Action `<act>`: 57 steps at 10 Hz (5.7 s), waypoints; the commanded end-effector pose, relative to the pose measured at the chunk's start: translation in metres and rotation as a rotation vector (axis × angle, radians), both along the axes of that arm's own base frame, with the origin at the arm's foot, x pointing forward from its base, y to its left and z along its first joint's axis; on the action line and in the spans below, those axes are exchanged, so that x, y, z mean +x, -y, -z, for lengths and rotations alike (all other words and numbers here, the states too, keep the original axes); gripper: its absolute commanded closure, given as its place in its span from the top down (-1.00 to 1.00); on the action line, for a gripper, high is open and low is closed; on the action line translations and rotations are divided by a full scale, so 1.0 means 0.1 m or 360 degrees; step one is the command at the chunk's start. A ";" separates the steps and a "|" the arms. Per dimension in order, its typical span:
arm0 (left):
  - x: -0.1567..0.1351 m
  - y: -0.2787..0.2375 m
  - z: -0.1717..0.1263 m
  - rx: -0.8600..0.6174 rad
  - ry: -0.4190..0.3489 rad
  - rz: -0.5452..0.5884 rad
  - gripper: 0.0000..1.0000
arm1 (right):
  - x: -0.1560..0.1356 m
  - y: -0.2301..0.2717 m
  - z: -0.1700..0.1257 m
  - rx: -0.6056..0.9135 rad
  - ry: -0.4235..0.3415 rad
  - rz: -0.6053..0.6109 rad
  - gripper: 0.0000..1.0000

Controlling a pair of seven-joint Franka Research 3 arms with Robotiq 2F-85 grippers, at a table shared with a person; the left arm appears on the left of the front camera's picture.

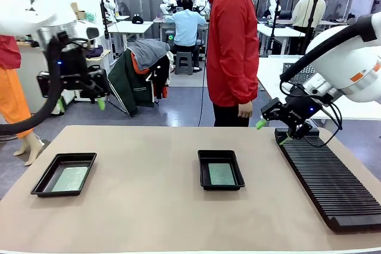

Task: Inspect and transfer BCBs to ESD trays.
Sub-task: Pick up the ESD tray and place it on the left side of the table.

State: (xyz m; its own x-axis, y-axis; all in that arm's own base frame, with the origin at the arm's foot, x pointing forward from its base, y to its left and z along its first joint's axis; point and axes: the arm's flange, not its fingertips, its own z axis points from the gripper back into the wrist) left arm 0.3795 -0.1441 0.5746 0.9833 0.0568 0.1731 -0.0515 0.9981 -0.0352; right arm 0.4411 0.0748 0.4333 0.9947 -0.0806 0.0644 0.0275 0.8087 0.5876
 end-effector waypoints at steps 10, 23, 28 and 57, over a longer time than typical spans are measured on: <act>0.57 1.91 0.70 -0.0009 -0.0071 -0.0026 1.00 | -0.03 0.47 0.09 0.0083 -0.0003 -0.0045 1.00; 0.94 2.86 2.19 -0.0005 -0.0127 0.0086 1.00 | -0.03 0.47 0.09 0.0083 -0.0003 -0.0045 1.00; 0.99 2.88 2.47 0.0002 -0.0177 0.0100 1.00 | -0.03 0.47 0.09 0.0083 -0.0003 -0.0045 1.00; 1.08 2.94 2.75 0.0064 0.0003 0.0064 -0.23 | -0.03 0.47 0.09 0.0083 -0.0003 -0.0045 1.00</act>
State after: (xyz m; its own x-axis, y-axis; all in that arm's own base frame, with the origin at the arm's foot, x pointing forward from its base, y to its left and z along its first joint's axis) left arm 0.4965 -0.4425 0.3012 0.9922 -0.0228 0.1229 0.0255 0.9995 -0.0205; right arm 0.4380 0.0257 0.4231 0.9975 -0.0344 0.0619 -0.0131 0.7694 0.6386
